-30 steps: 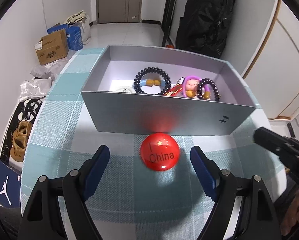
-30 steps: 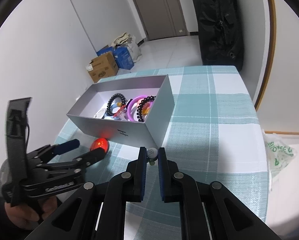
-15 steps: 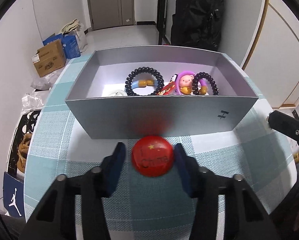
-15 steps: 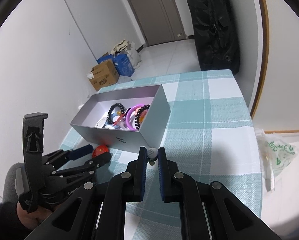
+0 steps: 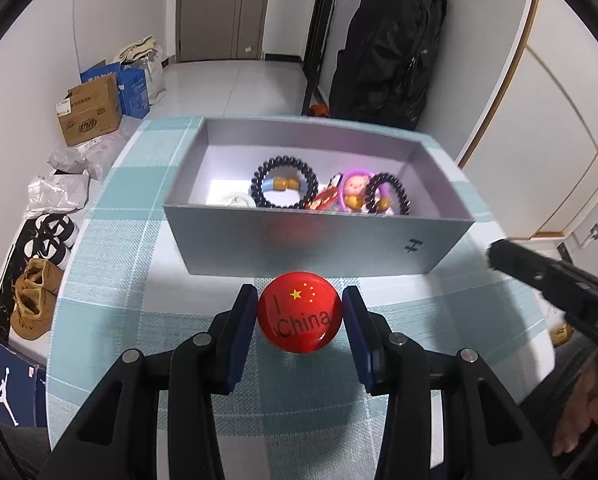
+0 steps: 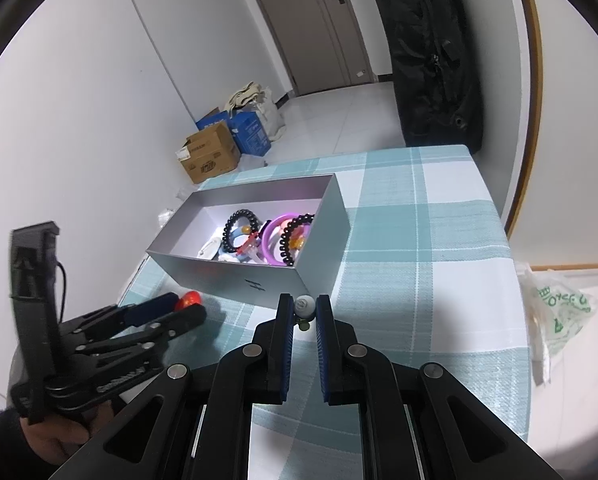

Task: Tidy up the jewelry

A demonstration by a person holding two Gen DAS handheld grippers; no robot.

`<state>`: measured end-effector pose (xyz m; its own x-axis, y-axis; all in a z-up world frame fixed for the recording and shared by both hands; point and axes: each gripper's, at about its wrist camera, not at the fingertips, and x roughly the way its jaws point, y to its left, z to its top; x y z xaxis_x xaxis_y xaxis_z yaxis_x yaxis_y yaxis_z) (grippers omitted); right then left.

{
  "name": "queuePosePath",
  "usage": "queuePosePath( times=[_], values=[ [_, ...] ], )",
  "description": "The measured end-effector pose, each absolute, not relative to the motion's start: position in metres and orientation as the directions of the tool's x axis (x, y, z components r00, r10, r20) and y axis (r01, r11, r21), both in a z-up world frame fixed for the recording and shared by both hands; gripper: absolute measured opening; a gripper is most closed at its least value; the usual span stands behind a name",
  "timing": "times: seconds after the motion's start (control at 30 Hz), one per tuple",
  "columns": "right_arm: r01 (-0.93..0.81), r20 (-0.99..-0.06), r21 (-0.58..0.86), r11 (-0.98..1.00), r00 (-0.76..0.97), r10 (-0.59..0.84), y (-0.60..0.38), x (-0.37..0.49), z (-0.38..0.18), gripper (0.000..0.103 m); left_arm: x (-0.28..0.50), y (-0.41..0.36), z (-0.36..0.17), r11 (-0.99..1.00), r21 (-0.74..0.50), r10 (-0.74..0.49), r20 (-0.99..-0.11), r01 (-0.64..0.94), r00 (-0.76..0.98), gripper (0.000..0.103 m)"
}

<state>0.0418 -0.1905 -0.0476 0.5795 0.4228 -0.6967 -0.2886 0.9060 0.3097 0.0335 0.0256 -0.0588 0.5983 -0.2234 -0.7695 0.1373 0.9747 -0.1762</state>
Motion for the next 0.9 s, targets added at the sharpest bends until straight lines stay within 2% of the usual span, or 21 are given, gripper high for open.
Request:
queuePosePath(
  times=[0.47,0.9],
  values=[
    [-0.323,-0.678,0.314,0.892,0.582,0.45,-0.176,0.049,-0.042,0.01,0.028,0.04,-0.027,0.955,-0.259,-0.288,-0.673,0.147,0.681,0.038],
    [-0.387,-0.636,0.334,0.859,0.58,0.509,-0.16,0.066,-0.027,0.01,0.047,0.053,-0.021,0.921,-0.362,-0.356,-0.627,0.145,0.693,0.038]
  ],
)
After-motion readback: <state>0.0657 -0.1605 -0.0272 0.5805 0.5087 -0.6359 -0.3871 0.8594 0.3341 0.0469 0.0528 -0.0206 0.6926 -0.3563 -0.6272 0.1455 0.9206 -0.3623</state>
